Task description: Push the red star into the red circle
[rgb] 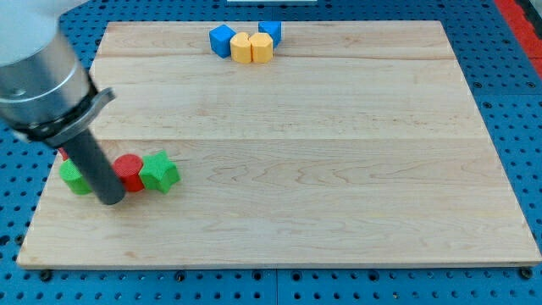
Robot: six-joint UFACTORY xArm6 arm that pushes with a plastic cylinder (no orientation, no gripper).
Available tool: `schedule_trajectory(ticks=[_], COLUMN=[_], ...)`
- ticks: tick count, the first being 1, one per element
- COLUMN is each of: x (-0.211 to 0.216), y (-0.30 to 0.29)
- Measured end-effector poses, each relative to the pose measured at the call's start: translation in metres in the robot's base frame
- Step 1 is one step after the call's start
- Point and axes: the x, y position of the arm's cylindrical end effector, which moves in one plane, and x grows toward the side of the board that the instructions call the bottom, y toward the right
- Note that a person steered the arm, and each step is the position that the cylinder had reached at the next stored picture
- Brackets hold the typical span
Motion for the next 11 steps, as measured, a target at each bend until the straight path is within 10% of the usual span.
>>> schedule_trajectory(ticks=[2, 3, 6, 9, 11], x=[-0.040, 0.007, 0.005, -0.052, -0.052], y=[0.050, 0.044, -0.118, -0.097, 0.015])
